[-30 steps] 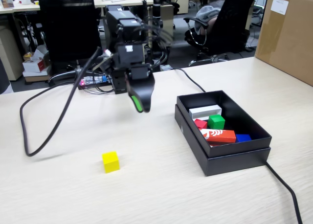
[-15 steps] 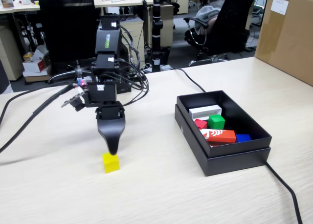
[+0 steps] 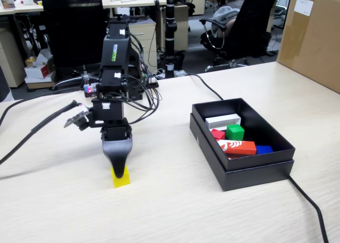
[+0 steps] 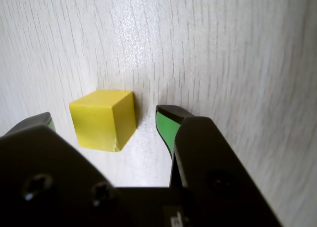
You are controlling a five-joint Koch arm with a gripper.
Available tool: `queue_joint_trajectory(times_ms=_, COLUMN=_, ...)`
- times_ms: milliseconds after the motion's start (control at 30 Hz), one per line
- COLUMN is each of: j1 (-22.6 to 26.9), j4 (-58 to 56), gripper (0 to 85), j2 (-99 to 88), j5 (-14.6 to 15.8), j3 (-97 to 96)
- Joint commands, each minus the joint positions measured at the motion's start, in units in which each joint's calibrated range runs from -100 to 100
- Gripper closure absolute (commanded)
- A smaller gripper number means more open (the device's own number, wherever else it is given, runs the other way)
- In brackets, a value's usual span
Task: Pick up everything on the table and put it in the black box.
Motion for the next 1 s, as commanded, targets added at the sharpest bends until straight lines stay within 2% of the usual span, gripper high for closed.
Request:
queue_joint_trajectory(times_ms=0, j1=-0.24, j4=4.02, gripper=42.7, j2=-0.18, j5=-0.59, j3=4.49)
queue_joint_trajectory(times_ms=400, j1=-0.29, j4=4.63, gripper=43.5, j2=2.46, j5=-0.83, j3=4.39)
queue_joint_trajectory(times_ms=433, j1=-0.29, j4=4.37, gripper=45.6, j2=2.46, j5=-1.07, j3=3.94)
queue_joint_trajectory(times_ms=533, j1=-0.39, j4=3.94, gripper=60.9, j2=2.12, j5=-1.32, j3=3.58)
queue_joint_trajectory(times_ms=567, j1=-0.39, j4=3.94, gripper=63.7, j2=2.0, j5=-1.42, j3=3.31)
queue_joint_trajectory(times_ms=633, j1=-0.44, j4=3.94, gripper=68.4, j2=1.77, j5=-1.51, j3=2.94)
queue_joint_trajectory(times_ms=800, j1=-0.34, j4=2.3, gripper=71.2, j2=1.31, j5=-1.71, j3=1.95)
queue_joint_trajectory(times_ms=867, j1=-0.39, j4=2.21, gripper=83.0, j2=-0.29, j5=-1.66, j3=1.49)
queue_joint_trajectory(times_ms=967, j1=-0.24, j4=2.04, gripper=84.6, j2=-5.11, j5=-1.61, j3=-1.04)
